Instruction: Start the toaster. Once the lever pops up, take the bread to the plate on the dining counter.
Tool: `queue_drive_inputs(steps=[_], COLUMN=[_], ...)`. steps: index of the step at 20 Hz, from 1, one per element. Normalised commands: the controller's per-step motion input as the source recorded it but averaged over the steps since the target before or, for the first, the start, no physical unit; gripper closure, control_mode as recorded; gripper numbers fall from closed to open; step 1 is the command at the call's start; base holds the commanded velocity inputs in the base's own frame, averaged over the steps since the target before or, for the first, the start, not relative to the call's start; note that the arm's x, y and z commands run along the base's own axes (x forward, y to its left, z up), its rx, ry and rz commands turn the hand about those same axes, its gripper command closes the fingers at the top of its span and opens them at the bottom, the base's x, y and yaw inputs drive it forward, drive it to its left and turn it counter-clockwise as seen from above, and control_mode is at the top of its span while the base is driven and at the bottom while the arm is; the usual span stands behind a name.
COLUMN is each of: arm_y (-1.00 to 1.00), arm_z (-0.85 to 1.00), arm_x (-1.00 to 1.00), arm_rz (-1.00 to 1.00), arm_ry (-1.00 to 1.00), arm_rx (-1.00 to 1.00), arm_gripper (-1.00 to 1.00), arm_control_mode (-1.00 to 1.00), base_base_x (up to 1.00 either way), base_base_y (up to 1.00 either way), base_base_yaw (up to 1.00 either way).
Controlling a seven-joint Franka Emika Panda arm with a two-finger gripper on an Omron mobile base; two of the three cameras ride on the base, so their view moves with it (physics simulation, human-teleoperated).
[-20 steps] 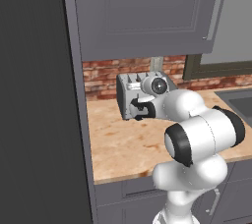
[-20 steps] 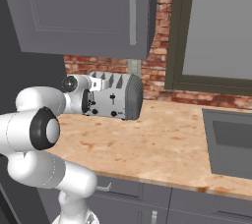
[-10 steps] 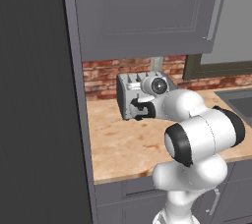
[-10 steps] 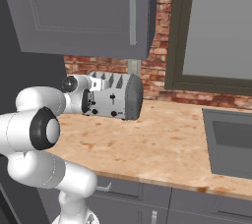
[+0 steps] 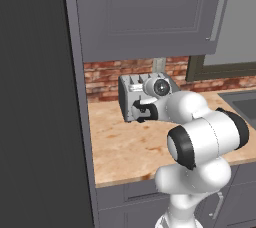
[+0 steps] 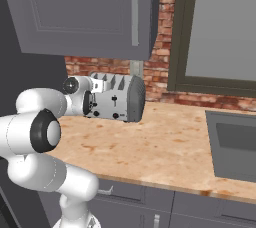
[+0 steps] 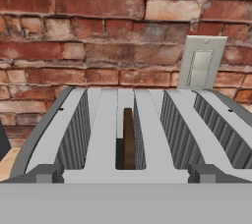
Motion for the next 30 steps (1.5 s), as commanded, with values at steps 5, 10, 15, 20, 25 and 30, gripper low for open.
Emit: queue_drive_inputs(steps=[5, 10, 15, 20, 25, 30], arm_y=[0.00, 0.00, 0.00, 0.00, 0.00, 0.00], arm_z=[0.00, 0.00, 0.00, 0.00, 0.00, 0.00], arm_x=[0.00, 0.00, 0.00, 0.00, 0.00, 0.00], arm_rz=[0.00, 0.00, 0.00, 0.00, 0.00, 0.00], arm_ry=[0.00, 0.00, 0.00, 0.00, 0.00, 0.00], arm_rx=[0.00, 0.00, 0.00, 0.00, 0.00, 0.00], arm_gripper=[-1.00, -1.00, -1.00, -1.00, -1.00, -1.00], arm_control_mode=[-1.00, -1.00, -1.00, -1.00, -1.00, -1.00], base_base_x=[0.00, 0.00, 0.00, 0.00, 0.00, 0.00], base_base_y=[0.00, 0.00, 0.00, 0.00, 0.00, 0.00], base_base_yaw=[0.00, 0.00, 0.00, 0.00, 0.00, 0.00])
